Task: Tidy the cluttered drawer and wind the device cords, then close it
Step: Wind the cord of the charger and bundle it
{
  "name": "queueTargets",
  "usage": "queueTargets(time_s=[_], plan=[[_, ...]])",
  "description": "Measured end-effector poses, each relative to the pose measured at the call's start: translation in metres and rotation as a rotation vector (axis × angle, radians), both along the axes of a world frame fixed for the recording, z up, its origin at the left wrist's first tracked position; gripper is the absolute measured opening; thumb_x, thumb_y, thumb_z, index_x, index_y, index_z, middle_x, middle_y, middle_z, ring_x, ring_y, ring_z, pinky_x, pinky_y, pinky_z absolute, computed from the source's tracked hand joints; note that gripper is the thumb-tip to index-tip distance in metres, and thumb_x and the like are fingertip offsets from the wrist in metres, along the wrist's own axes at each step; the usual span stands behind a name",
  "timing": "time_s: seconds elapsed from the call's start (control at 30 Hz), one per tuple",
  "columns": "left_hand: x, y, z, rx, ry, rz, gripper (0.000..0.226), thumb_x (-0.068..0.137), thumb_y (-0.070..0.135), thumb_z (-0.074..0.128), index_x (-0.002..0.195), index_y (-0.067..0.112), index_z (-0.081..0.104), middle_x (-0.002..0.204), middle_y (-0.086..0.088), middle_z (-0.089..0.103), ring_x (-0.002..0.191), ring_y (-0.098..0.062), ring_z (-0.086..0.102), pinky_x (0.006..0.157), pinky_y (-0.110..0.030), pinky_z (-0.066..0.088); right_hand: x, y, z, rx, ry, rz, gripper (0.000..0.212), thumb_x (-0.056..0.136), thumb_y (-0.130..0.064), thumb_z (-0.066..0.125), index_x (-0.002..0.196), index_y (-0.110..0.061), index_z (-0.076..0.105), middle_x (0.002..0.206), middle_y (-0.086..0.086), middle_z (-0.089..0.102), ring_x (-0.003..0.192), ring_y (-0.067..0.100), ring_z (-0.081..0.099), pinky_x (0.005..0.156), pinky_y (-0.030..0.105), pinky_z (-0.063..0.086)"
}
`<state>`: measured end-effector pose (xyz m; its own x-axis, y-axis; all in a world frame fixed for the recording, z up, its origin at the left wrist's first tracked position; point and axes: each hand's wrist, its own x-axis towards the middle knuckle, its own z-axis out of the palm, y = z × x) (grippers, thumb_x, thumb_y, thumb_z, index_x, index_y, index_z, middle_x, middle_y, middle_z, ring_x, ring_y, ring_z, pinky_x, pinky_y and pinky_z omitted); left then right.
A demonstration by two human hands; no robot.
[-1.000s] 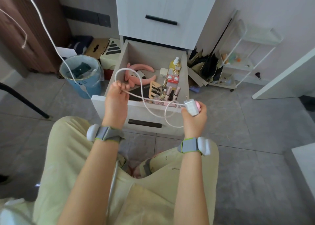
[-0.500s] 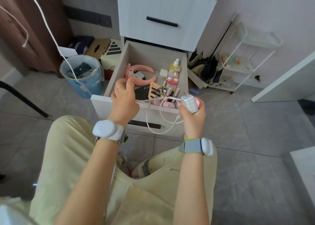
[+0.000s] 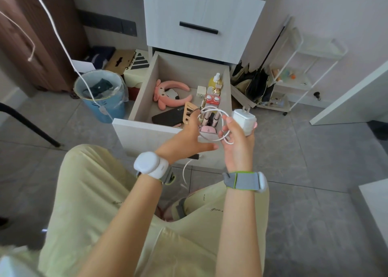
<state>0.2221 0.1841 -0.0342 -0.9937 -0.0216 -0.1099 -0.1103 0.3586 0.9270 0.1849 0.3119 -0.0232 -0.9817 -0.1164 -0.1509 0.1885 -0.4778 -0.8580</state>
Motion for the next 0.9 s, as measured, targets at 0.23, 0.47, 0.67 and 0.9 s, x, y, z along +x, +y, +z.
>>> queueTargets(time_s=[0.23, 0.47, 0.67, 0.9], plan=[[-0.009, 0.003, -0.009, -0.064, 0.098, 0.412, 0.031, 0.086, 0.027, 0.066, 0.108, 0.016, 0.047, 0.085, 0.006, 0.052, 0.072, -0.003, 0.049, 0.060, -0.017, 0.036, -0.002, 0.003, -0.001, -0.010, 0.028, 0.113, 0.029, 0.082, -0.013, 0.061, 0.109, -0.013, 0.051, 0.084, 0.005, 0.066, 0.060, 0.008, 0.052, 0.056, 0.024, 0.042], [-0.003, -0.029, -0.008, 0.415, 0.083, 0.683, 0.028, 0.096, 0.010, 0.044, 0.072, 0.015, 0.057, 0.056, 0.001, 0.040, 0.047, -0.007, 0.034, 0.047, -0.018, 0.031, -0.005, 0.004, -0.006, 0.353, 0.057, -0.056, 0.027, 0.086, -0.030, 0.066, 0.111, -0.024, 0.057, 0.100, -0.005, 0.065, 0.084, 0.002, 0.061, 0.080, 0.025, 0.048], [0.007, -0.046, -0.017, -0.028, 0.093, 0.610, 0.012, 0.082, 0.027, 0.069, 0.079, 0.016, 0.065, 0.062, 0.003, 0.055, 0.054, -0.006, 0.046, 0.055, -0.021, 0.038, -0.007, 0.008, -0.011, 0.573, 0.228, -0.264, 0.035, 0.079, -0.016, 0.074, 0.109, -0.014, 0.056, 0.093, -0.006, 0.061, 0.075, -0.009, 0.058, 0.065, 0.002, 0.043], [0.006, -0.048, -0.017, -0.413, 0.077, 0.381, 0.041, 0.089, 0.041, 0.057, 0.124, 0.020, 0.059, 0.130, -0.002, 0.053, 0.123, -0.019, 0.046, 0.105, -0.043, 0.036, -0.007, 0.010, -0.005, 0.290, 0.185, -0.015, 0.038, 0.082, -0.002, 0.067, 0.104, -0.024, 0.043, 0.113, 0.012, 0.058, 0.080, 0.003, 0.062, 0.063, 0.023, 0.052]])
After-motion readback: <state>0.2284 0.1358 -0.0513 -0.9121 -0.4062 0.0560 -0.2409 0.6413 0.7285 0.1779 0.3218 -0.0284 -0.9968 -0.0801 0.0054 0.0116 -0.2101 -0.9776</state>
